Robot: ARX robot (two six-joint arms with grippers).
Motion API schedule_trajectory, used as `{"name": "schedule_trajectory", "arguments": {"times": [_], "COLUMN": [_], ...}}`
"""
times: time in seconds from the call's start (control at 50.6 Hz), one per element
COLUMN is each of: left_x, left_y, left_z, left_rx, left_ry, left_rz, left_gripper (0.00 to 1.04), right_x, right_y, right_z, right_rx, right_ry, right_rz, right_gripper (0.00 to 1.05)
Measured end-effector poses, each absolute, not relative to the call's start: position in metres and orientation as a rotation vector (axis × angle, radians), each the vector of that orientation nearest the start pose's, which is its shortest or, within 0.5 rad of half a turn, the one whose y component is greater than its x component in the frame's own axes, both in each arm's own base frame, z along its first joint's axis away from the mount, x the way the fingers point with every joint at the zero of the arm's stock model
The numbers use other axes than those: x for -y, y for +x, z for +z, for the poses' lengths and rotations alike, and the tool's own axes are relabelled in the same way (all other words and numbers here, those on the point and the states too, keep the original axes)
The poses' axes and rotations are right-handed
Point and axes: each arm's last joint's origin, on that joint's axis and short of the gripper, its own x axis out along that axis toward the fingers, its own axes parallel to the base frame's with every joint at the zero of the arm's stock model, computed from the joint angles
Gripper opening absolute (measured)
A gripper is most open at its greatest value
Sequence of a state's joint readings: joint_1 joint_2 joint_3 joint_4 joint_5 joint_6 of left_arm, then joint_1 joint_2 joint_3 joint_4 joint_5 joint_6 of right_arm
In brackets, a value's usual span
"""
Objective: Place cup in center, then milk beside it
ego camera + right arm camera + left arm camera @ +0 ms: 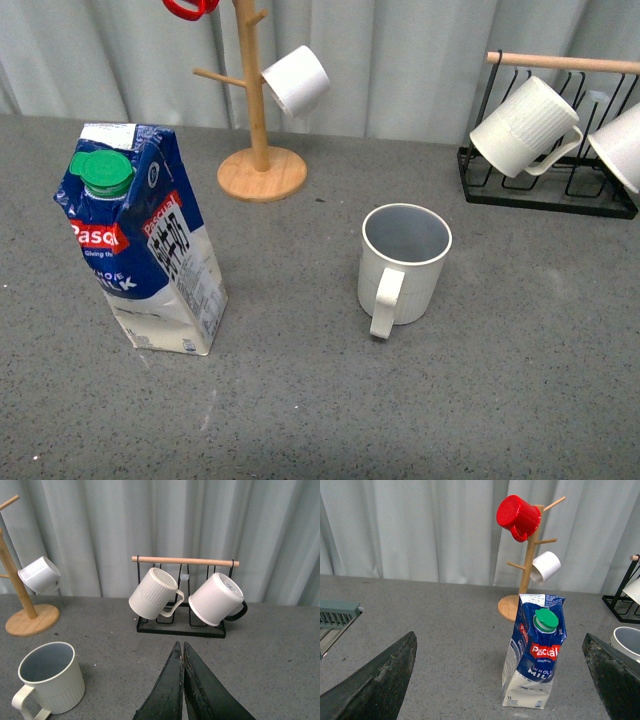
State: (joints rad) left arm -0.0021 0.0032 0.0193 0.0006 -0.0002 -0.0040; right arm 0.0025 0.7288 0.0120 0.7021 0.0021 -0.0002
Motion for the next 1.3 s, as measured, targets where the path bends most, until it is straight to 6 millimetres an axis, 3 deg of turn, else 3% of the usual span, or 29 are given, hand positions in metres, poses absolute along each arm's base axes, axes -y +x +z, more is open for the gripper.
{"name": "schedule_trajectory", "arguments": {"times": [1.304], "left_x": [0.0], "left_y": [0.097], "left_z": [0.17], "left_rx": [0.017], "left_ry": [-0.004], "left_rz": [-0.002], "left_gripper": [0.98], "right_x": [0.0], "right_y": [0.102], "right_z": [0.164], "right_rx": [-0.025], "right_ry": [0.0], "right_rz": [0.003], "right_gripper": [0.01]}}
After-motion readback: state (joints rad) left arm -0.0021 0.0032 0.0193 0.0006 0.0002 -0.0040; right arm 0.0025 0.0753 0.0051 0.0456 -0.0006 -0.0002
